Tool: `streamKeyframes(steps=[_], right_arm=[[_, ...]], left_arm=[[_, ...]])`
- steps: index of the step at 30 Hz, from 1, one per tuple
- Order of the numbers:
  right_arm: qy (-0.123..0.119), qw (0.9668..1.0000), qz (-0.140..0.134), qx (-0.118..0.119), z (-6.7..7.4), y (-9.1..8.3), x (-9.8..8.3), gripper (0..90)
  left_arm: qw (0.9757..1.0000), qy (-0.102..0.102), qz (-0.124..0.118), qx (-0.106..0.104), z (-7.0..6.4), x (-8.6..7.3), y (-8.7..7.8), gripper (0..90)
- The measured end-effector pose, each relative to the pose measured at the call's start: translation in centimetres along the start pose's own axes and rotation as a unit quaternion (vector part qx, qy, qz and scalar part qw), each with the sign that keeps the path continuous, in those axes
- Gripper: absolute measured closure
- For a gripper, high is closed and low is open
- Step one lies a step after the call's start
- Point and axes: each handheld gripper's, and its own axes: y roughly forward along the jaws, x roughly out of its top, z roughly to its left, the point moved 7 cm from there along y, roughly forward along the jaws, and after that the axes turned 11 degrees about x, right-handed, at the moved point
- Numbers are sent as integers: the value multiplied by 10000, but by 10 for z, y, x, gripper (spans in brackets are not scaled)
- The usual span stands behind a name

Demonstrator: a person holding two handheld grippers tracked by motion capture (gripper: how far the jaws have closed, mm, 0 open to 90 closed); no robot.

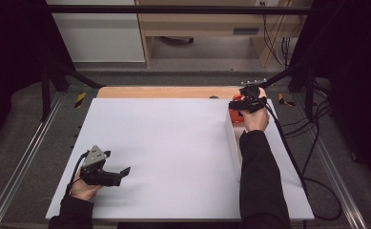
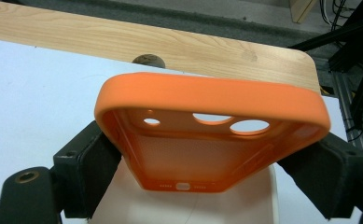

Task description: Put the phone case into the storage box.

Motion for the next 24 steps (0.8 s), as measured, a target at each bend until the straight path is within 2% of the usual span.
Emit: streamKeyframes(steps=[18, 24], right_arm=[[-31, 10000, -11, 6, 2, 5, -2, 143], [-106, 9999, -62, 13, 2, 6, -1, 62]], left_arm=[[10000, 30, 9, -4, -1, 0, 1, 0], [10000, 63, 30, -9, -1, -1, 1, 0]])
